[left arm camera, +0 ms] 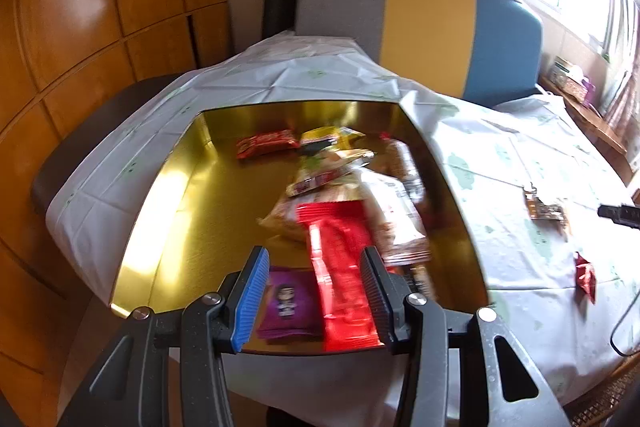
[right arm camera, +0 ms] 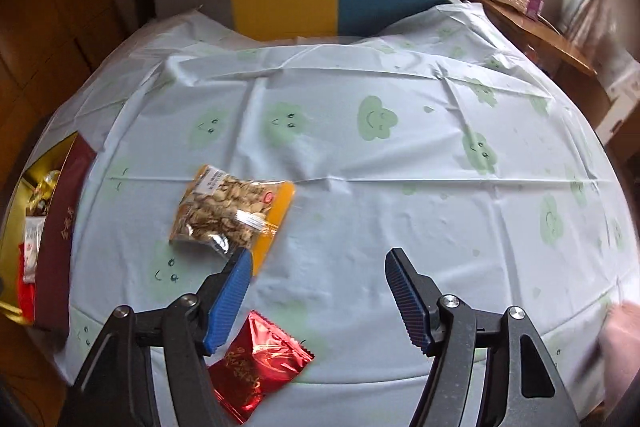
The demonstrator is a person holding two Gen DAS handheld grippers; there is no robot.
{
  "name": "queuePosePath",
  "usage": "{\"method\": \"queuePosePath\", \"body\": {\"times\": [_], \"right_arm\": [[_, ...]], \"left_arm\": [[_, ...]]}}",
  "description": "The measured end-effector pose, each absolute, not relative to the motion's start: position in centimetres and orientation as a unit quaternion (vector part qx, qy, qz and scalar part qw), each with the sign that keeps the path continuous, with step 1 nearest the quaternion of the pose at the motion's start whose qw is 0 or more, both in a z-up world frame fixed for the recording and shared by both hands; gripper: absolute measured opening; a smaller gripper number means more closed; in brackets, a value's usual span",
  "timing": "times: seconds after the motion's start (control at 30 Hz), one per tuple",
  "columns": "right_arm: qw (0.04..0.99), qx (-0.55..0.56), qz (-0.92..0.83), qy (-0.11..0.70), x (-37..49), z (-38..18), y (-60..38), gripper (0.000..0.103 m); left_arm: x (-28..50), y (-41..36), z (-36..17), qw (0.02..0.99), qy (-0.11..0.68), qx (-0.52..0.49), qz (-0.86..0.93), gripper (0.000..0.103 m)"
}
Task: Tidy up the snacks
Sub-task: 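Grasp the clear peanut bag on the cloth with the left gripper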
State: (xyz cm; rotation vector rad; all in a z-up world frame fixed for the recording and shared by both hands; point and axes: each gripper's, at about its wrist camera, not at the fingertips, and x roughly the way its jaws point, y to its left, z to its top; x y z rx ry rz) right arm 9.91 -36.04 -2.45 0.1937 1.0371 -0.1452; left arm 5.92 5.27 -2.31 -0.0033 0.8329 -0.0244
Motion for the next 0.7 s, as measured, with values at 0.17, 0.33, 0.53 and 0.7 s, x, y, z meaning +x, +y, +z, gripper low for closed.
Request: {"method": "queuePosePath", "body": {"times": [0.17, 0.33, 0.53, 0.7], "right_arm": [[0.866, 0.129, -0.076, 0.476, 9.6, -1.6, -37.1, 0.071], [0.867, 0.141, -0.075, 0.472, 9.5, -1.3, -37.2, 0.072], [0.867, 0.164, -0.077, 0.464, 9.3, -1.1, -37.9, 0.073], [0.864, 0.197, -0.081, 0.456, 9.1, -0.9, -38.9, 0.073]], "left_arm": [[6.1, 3.2, -1.1, 0.918, 0.394, 0.018, -0.031, 0.047], [6.5, 0.8, -0.3, 0.919, 0.39, 0.033, -0.056, 0.047], [7.1, -2.9, 0.5, 0.913, 0.391, 0.062, -0.102, 0.047], [8.0, -7.0, 1.1, 0.897, 0.397, 0.065, -0.181, 0.047]]}}
